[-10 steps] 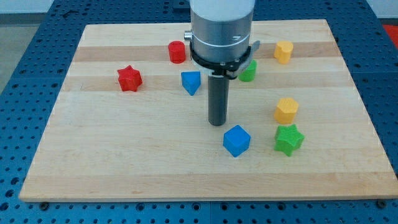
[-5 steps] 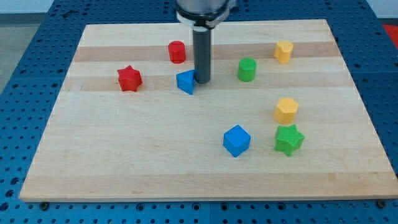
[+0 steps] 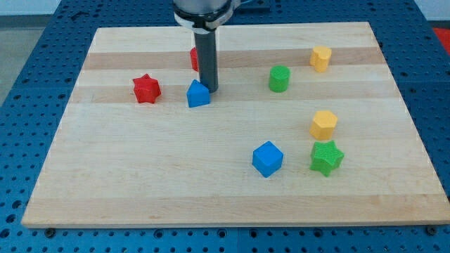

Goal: Move the blue triangle towards bottom center of the board

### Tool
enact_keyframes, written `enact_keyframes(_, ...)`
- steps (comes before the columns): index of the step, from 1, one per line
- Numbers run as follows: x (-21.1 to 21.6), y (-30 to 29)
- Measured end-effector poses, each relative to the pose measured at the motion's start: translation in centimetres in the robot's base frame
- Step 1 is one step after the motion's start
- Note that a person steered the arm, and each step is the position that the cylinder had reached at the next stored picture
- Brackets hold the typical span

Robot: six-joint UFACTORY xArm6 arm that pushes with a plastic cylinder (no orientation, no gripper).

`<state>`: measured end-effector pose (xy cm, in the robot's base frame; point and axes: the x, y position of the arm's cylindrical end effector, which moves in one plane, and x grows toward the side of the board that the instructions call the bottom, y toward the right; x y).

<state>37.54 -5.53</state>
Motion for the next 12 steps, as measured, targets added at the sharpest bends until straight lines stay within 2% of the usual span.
enact_keyframes(1, 0.2, -1.7)
enact_keyframes(3, 4.7, -2.6)
enact_keyframes(5, 4.7, -9.3)
enact_keyframes(6, 6.0, -10.2)
enact_keyframes(10, 14.6, -6.3)
enact_keyframes(12, 16.3, -5.9)
